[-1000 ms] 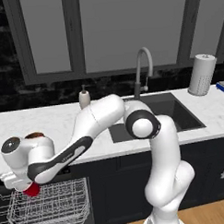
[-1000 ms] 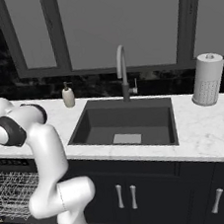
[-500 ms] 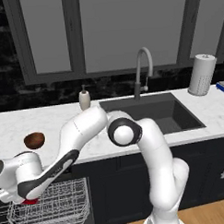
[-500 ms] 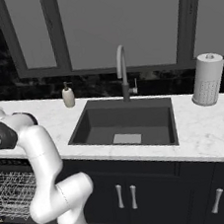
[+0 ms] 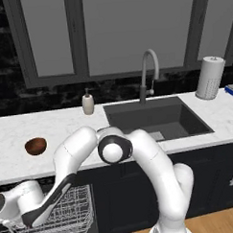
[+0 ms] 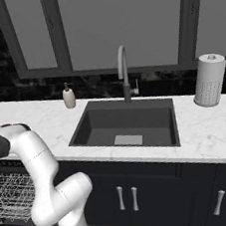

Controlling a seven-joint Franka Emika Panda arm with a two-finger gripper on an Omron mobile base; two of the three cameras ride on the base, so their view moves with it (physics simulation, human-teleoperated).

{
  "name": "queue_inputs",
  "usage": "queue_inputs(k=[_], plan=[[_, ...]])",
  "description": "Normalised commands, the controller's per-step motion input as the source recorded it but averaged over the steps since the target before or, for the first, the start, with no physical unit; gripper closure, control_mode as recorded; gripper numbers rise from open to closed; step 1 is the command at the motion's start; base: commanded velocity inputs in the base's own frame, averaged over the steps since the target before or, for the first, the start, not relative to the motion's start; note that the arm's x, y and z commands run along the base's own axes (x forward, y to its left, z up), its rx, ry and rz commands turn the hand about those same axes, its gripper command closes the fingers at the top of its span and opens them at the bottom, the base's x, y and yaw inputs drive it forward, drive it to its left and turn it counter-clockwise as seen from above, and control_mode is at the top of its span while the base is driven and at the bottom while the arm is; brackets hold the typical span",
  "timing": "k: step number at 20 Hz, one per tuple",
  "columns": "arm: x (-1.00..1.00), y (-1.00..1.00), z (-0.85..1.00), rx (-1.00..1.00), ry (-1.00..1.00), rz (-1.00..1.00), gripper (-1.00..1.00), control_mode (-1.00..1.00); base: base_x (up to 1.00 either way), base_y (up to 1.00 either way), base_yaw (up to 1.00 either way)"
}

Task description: Pick up the cup and bowl from the counter, place them in the dishwasher, and close the dishwasher door.

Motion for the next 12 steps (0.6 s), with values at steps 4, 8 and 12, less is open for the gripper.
queue_inputs(k=[4,8,12], plan=[[0.19,0.0,-0.68,0.0,-0.16,0.0,1.0,-1.0,0.0,0.0,0.0],[0.21,0.0,-0.26,0.0,-0.19,0.0,1.0,-1.0,0.0,0.0,0.0],[0.28,-0.04,-0.04,0.0,-0.09,0.0,1.0,-1.0,0.0,0.0,0.0]])
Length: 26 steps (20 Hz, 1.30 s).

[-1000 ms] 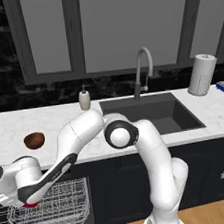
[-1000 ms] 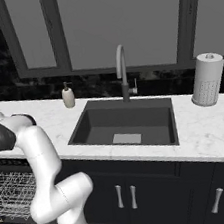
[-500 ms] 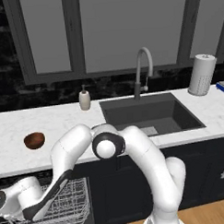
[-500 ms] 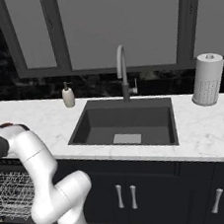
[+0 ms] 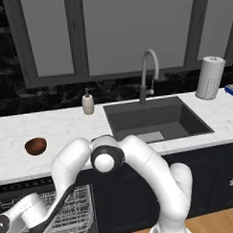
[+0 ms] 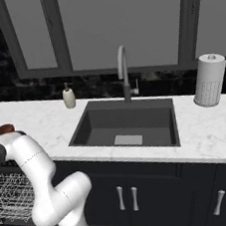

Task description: Pick up the cup and bowl from the counter, place them in the dishwasher, and close the dishwasher door.

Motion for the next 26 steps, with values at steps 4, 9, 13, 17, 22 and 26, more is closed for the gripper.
queue_inputs(k=[4,9,13,17,22,26], plan=[[0.36,-0.03,-0.15,0.01,0.0,0.0,1.0,-1.0,0.0,0.0,0.0],[0.34,-0.04,-0.36,0.03,0.01,0.0,1.0,-1.0,0.0,0.0,0.0],[0.27,-0.06,-0.54,0.07,0.01,0.0,1.0,-1.0,0.0,0.0,0.0],[0.03,0.0,-0.75,0.07,-0.01,0.0,1.0,-1.0,0.0,0.0,0.0],[0.0,0.0,-0.8,0.07,-0.01,0.0,1.0,-1.0,0.0,0.0,0.0],[-0.12,0.0,-0.54,0.04,0.0,0.0,1.0,-1.0,0.0,0.0,0.0]])
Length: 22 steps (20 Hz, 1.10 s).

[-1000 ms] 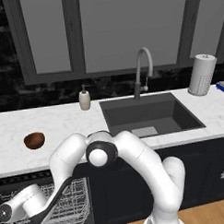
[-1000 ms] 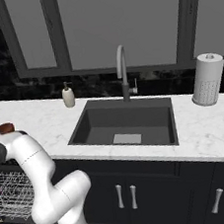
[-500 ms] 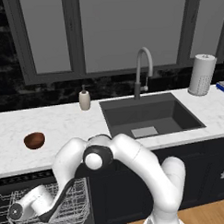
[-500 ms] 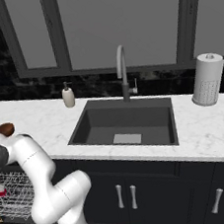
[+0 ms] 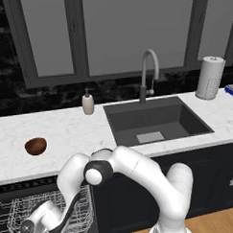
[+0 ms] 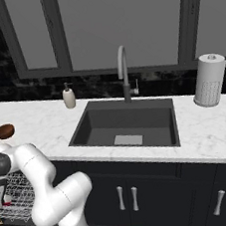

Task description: Pick up the cup and bowl from the counter, place them in the dishwasher, and close the dishwasher door.

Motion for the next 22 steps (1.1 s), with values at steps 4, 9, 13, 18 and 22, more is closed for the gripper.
queue_inputs(k=[4,9,13,18,22], plan=[[-0.29,0.0,0.06,0.03,0.01,0.02,1.0,-1.0,0.0,0.0,0.0],[-0.32,0.0,0.24,0.08,0.0,0.03,1.0,-1.0,0.0,0.0,0.0],[0.08,0.0,0.25,0.02,0.0,0.01,1.0,-1.0,0.0,0.0,0.0],[0.57,0.0,0.01,0.0,0.0,0.0,1.0,-1.0,0.0,0.0,0.0],[0.22,0.0,-0.1,0.01,-0.01,0.0,-1.0,-1.0,0.0,0.0,0.0]])
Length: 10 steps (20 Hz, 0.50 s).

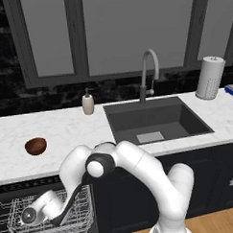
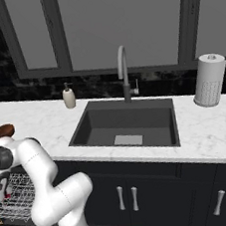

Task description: Pick up the cup and bowl from the counter, place them in the dishwasher, and close the dishwasher door.

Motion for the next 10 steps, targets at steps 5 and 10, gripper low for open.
queue_inputs(k=[5,10], plan=[[0.08,0.0,-0.05,0.0,-0.01,0.0,-1.0,-1.0,0.0,0.0,0.0],[-0.03,0.0,0.05,0.0,0.0,0.0,-1.0,-1.0,0.0,0.0,0.0]])
